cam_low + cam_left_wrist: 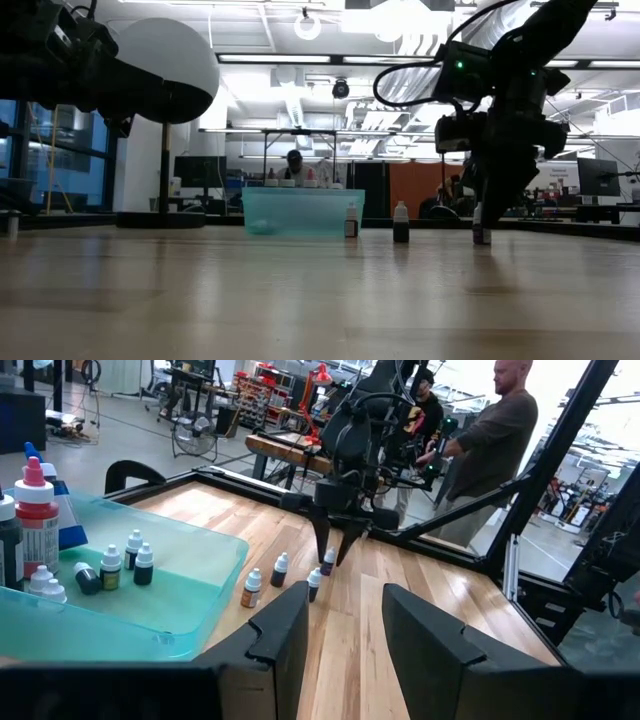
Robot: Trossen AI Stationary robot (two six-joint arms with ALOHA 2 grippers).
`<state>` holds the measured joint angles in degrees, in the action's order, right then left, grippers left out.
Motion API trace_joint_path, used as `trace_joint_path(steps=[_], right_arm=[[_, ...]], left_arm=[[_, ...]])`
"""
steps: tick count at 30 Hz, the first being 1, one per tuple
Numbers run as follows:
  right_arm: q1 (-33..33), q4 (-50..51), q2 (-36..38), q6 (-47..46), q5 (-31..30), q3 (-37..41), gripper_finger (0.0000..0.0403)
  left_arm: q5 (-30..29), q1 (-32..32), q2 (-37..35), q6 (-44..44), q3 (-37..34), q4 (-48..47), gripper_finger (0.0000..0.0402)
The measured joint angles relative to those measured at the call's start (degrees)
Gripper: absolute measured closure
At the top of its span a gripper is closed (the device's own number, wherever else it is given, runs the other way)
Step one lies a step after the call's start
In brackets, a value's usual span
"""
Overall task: Pick & Place food coloring
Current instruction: Put the small purple food coloring bottle into the blue bin
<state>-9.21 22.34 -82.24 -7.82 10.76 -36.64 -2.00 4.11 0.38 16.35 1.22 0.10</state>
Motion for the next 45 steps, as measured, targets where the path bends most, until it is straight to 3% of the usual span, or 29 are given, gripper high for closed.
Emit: trace_joint_path(steps=[9, 22, 41, 45], right_arm=[[0.00, -0.75, 0.04, -1.15, 0.40, 0.00, 0.0323], [-0.02, 1.07, 1.03, -2.26, 0.31, -1.83, 0.0329], [-0.48, 7.02, 2.36, 2.64, -11.16, -29.37, 0.0331], [-2.45, 6.94, 0.10, 2.89, -10.11, -34.42, 0.0331]], left_arm=[[0.00, 0.01, 0.00, 0.01, 0.01, 0.00, 0.0273], [0.00, -0.01, -0.02, 0.01, 0.01, 0.00, 0.0273], [0.00, 0.00, -0.01, 0.01, -0.01, 0.00, 0.0273], [0.00, 0.00, -0.01, 0.01, 0.00, 0.00, 0.0273]])
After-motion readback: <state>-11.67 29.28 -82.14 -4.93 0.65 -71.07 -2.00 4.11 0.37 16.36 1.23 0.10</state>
